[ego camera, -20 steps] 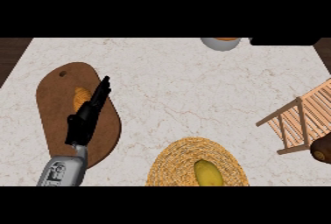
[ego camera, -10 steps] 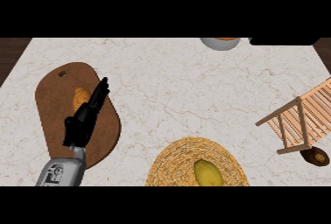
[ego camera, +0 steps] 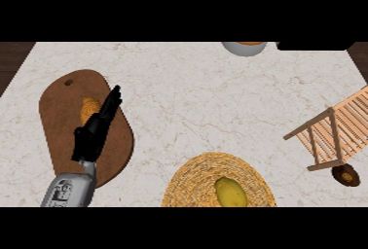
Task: Pick the sweet potato from the placemat and place it in the tiered shelf
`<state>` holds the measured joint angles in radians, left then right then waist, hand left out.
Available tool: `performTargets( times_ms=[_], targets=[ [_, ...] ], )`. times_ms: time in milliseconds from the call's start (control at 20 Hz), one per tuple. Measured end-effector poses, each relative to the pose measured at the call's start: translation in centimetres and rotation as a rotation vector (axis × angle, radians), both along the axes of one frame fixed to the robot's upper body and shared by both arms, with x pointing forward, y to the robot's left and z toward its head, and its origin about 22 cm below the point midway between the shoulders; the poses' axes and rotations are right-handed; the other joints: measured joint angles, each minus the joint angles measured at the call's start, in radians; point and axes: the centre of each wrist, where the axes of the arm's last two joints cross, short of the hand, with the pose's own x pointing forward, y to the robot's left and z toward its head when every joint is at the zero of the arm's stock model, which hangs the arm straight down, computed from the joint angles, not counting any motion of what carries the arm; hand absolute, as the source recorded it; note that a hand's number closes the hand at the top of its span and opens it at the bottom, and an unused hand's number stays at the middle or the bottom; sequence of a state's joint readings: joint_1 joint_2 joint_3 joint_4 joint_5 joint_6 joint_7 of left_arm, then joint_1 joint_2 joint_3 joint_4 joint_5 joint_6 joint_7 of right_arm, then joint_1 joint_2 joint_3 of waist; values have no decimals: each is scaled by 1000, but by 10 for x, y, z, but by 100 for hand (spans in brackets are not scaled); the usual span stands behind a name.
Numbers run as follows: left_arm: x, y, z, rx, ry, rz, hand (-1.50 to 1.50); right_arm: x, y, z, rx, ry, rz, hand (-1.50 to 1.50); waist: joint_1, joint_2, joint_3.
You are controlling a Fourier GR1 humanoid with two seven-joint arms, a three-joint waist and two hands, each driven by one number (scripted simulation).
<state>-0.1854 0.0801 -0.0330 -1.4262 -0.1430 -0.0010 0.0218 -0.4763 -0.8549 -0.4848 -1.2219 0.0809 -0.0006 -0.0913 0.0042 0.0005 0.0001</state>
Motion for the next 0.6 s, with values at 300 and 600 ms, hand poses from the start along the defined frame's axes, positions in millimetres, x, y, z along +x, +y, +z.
performTargets(
  times_ms=[300,600],
  targets=[
    [-6,3,5,5,-4,-4,0,-6,-8,19,110,0,78,-150,-2,-1,0],
    [-1,3,4,1,-2,-6,0,-11,-18,45,193,-18,137,-150,-2,-1,0]
  ],
)
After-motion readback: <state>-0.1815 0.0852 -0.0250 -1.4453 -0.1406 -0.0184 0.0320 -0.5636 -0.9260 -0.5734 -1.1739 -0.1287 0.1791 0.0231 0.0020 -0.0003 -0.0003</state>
